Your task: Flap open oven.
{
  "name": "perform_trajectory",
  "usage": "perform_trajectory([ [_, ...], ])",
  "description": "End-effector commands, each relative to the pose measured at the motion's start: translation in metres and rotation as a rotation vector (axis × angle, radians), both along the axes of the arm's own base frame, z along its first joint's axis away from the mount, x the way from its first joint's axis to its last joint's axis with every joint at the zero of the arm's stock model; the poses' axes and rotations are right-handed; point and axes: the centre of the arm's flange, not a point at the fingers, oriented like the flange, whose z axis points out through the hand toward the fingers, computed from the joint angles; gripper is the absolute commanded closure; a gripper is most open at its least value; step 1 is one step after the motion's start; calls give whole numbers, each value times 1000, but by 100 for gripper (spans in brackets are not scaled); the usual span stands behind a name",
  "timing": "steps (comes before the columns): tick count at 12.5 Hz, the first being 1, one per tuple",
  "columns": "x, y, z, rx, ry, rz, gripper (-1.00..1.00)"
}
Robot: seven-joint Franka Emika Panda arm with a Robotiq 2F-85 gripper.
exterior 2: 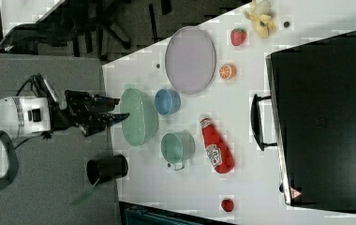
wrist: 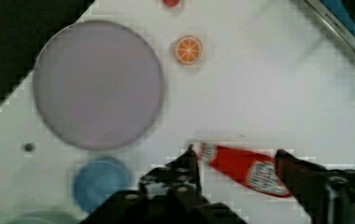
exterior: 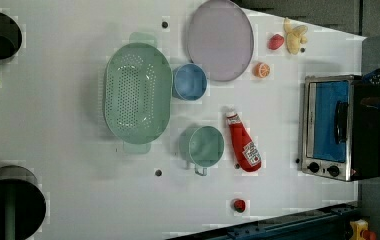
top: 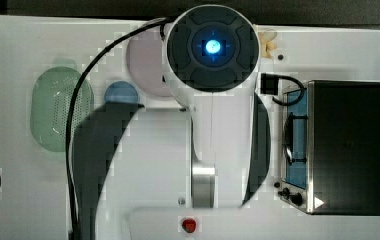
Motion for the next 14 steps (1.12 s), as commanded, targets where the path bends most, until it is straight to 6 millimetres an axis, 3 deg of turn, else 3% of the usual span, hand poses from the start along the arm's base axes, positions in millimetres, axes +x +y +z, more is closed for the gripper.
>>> perform_trajectory([
  [1, -115, -52, 37, 1, 37, -73, -57],
  [3, -115, -52, 37, 1, 38, -73, -99],
  [5, -115, -52, 37, 1, 38, -74, -100],
  [6, -115, -52, 37, 1, 38, -74, -90],
  [12, -115, -55, 36, 2, 41, -79, 55],
  [14, -115, -64, 33, 3, 37, -71, 65],
])
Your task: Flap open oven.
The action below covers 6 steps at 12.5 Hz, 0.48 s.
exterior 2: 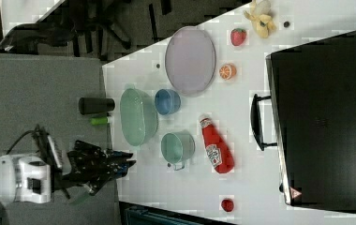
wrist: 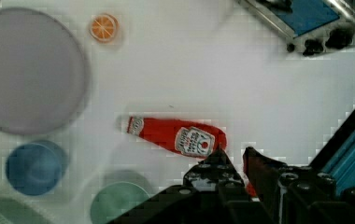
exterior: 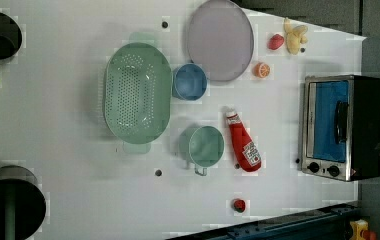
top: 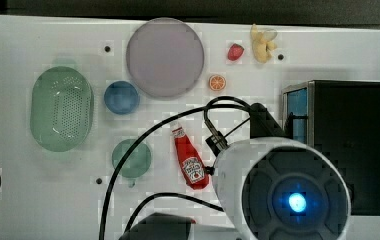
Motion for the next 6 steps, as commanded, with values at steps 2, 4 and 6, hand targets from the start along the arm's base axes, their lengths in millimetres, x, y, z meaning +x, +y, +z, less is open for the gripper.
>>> perform_trajectory([
  [2, -5, -30, -2, 12, -23, 120, 65],
  [4, -5, -53, -14, 22, -30, 289, 65],
  [6, -4, -83, -29, 31, -49, 456, 65],
])
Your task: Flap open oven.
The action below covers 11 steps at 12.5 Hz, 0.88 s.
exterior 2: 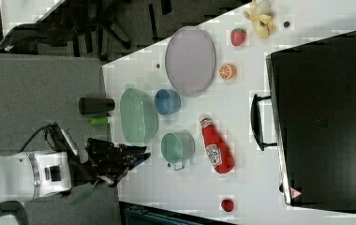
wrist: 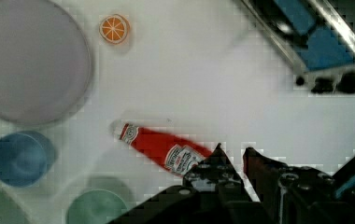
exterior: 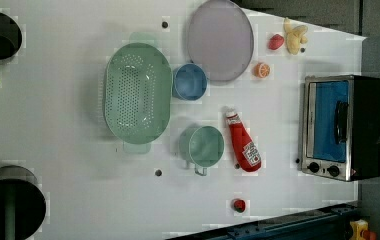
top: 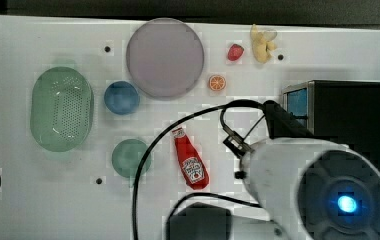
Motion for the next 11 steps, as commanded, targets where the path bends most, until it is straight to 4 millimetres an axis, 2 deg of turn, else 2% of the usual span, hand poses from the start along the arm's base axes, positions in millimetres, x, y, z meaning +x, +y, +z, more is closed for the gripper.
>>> perform_trajectory([
  [1, -6, -56, -24, 9, -2, 299, 65],
  [4, 0, -105, -55, 2, -9, 500, 65],
  [7, 11, -146, -95, -27, -4, 595, 65],
  [11, 23, -174, -154, -56, 32, 593, 65],
])
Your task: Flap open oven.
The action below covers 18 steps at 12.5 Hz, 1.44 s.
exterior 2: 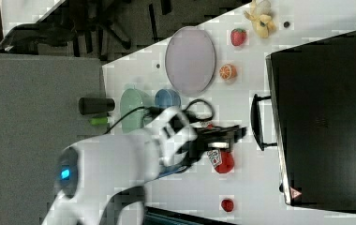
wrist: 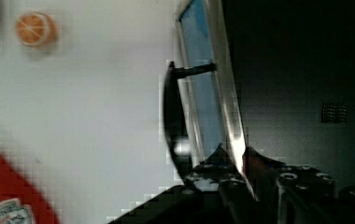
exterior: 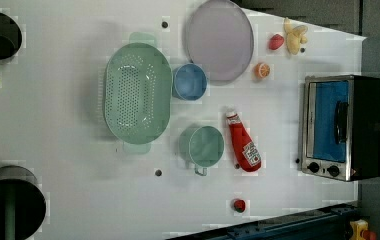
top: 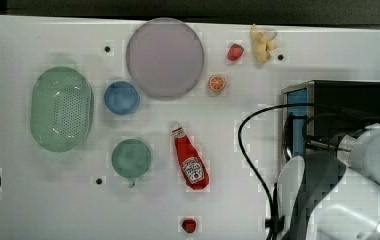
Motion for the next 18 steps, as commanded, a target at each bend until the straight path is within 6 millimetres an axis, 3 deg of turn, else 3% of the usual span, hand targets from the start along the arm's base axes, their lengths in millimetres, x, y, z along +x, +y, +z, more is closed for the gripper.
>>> perform_trajectory([
  [1, 7, 8, -39, -2, 37, 101, 65],
  [4, 9, 8, -78, -22, 41, 106, 65],
  [9, 4, 13, -116, -36, 43, 114, 65],
  [12, 9, 21, -124, -40, 51, 134, 65],
  [15, 16, 43, -130, -57, 72, 169, 65],
  [18, 23, 81, -141, -123, 113, 175, 65],
])
